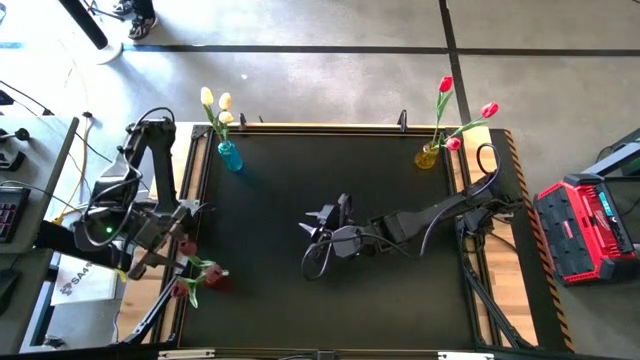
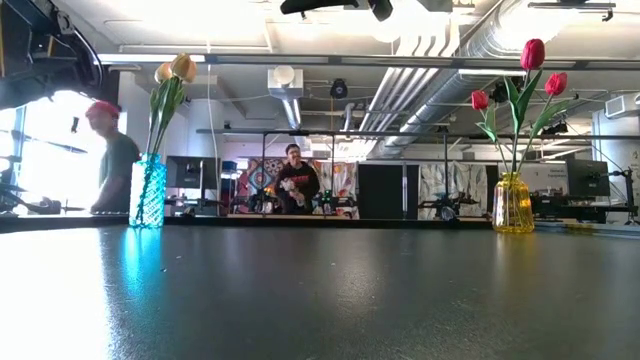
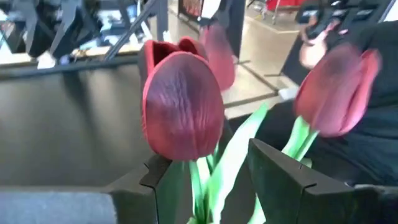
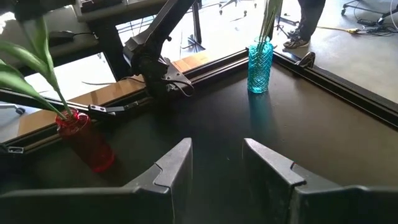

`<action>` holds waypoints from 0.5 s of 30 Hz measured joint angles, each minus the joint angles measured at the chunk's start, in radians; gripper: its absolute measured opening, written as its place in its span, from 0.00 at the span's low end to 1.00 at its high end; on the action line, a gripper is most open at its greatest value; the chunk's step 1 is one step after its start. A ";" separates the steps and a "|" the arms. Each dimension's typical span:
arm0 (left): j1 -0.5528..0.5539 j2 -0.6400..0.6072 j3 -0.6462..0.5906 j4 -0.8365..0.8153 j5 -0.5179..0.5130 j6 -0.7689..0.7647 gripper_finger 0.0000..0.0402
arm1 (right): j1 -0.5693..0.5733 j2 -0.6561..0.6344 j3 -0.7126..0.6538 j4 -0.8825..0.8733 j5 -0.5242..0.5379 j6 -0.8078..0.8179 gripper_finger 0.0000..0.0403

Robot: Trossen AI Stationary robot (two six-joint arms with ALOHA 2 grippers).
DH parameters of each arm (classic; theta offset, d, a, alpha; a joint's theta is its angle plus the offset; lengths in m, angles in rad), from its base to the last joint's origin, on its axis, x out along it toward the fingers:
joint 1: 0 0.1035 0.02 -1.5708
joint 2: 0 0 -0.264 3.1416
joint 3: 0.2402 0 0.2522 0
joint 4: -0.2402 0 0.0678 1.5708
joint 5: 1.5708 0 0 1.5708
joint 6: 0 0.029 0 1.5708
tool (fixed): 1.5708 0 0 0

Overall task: Sort flowers into vase by color
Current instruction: Put the dark red tulip into the red vase

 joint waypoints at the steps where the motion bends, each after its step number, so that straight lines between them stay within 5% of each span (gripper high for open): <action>1: 0.000 0.000 -0.005 -0.015 0.000 -0.022 0.41 | 0.000 0.000 0.000 0.000 -0.001 0.000 0.32; 15: 0.000 0.000 0.011 -0.143 0.022 -0.145 0.46 | -0.019 0.000 0.000 0.000 -0.030 0.007 0.32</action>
